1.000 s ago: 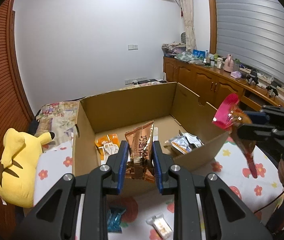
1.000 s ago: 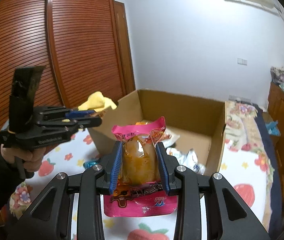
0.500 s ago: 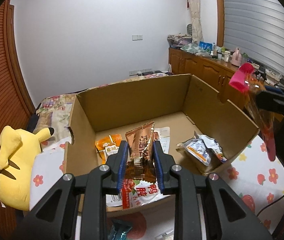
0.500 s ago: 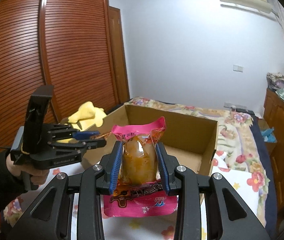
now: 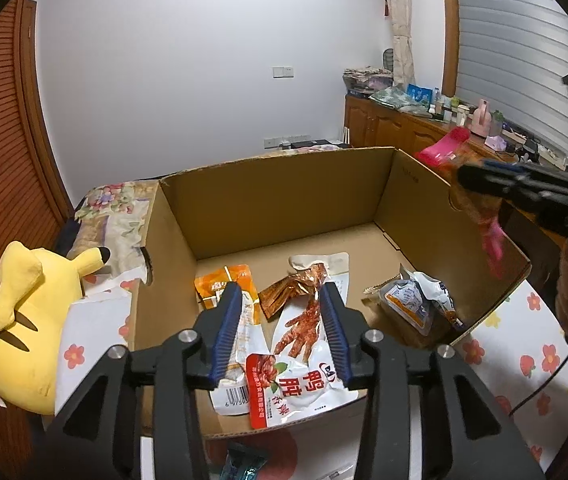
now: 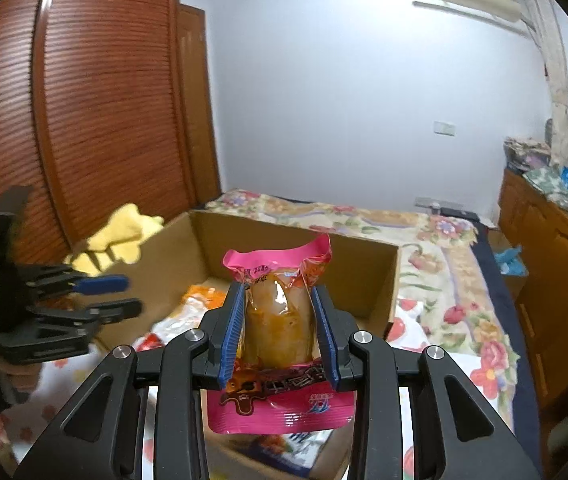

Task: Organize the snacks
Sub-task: 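Open the left tool to drop the gold wrapper into the box, then open the right tool to drop the pink-wrapped cake into the box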

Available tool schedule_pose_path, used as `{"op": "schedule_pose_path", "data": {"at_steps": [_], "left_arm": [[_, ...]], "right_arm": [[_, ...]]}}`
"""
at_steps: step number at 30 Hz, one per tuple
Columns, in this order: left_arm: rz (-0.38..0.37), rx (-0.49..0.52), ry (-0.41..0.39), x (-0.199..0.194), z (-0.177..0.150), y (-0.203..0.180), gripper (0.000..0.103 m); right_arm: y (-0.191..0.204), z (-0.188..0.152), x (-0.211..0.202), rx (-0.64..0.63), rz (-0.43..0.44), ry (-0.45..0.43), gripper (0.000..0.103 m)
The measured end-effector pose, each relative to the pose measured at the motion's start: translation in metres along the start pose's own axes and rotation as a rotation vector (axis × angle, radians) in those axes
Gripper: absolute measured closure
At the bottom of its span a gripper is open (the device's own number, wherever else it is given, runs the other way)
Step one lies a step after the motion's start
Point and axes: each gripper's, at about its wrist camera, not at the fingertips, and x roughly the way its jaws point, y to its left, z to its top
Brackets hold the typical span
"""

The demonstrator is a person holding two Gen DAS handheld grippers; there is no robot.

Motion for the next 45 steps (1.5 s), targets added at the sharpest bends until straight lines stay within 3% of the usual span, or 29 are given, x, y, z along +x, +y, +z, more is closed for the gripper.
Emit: {"op": "schedule_pose_path", "data": {"at_steps": [9,27,38,45], "left_arm": [[0.004,0.002,-0.013,-0.009,-0.006,-0.003,0.054],[0.009,0.006,-0.014,-0.015,-0.011,-0.006,0.051],[0.015,0.004,-0.023,-0.025,-0.011,-0.008,0.050],[0.018,0.001,-0.041,-0.050,-0.021,-0.006,0.047]], "right_arm": [[-0.002,-0.014,0.028,-0.012,-0.040,0.087,0.069],[0.008,-0.022,0.041,-0.050,-0.039,0.152,0.067],[0.016,-0.017,0.028,-0.044,-0.015,0.126,0.063],[0.034,-0.016,-0.007,-0.034,0.007,0.087,0.052]]}}
